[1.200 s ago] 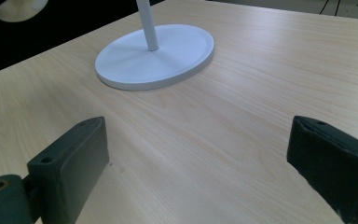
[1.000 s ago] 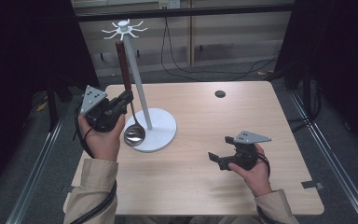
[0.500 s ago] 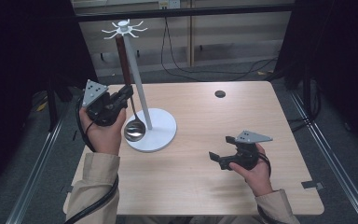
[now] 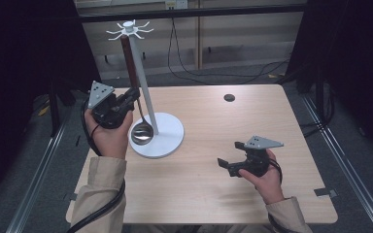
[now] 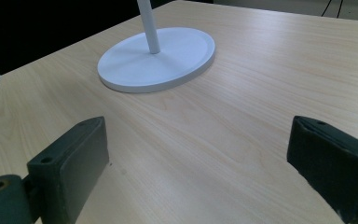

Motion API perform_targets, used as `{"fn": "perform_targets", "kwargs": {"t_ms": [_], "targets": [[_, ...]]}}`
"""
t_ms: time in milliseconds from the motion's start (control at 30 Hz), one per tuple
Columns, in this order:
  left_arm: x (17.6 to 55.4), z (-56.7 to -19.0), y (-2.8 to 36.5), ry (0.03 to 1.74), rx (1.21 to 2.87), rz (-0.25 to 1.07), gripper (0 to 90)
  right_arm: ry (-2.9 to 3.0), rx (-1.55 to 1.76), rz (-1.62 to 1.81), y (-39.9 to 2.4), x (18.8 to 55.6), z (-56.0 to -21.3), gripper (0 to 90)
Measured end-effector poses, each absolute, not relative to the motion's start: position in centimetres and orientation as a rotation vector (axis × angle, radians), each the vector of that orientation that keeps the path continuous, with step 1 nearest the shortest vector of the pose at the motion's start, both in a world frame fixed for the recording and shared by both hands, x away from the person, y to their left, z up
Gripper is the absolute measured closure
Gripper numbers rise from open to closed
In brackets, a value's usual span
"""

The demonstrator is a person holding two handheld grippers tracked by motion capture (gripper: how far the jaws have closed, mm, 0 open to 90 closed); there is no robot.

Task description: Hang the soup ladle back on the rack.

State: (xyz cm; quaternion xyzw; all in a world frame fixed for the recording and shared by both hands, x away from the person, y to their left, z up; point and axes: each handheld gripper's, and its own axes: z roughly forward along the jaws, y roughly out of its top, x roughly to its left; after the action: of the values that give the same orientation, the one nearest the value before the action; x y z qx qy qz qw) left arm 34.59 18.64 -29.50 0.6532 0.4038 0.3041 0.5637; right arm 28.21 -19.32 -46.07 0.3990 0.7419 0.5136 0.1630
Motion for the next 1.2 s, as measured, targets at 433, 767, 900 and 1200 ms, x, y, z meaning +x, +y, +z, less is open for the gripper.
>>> {"fn": "perform_targets", "kwargs": {"t_ms": [433, 767, 900, 1200], "targets": [[34.3, -29.3, 18.6, 0.935, 1.525, 0.714, 85.3, 2.111, 1.144, 1.464, -19.6, 28.2, -46.1, 5.1], [34.2, -29.1, 19.5, 0.957, 1.522, 0.718, 85.3, 2.117, 1.132, 1.465, -19.2, 28.2, -45.9, 5.1], [34.6, -29.2, 19.3, 0.963, 1.523, 0.708, 85.2, 2.113, 1.131, 1.469, -19.2, 28.2, -45.8, 5.1], [35.6, -29.7, 19.0, 0.982, 1.516, 0.708, 85.2, 2.105, 1.138, 1.472, -19.7, 28.3, -45.9, 5.1]]}}
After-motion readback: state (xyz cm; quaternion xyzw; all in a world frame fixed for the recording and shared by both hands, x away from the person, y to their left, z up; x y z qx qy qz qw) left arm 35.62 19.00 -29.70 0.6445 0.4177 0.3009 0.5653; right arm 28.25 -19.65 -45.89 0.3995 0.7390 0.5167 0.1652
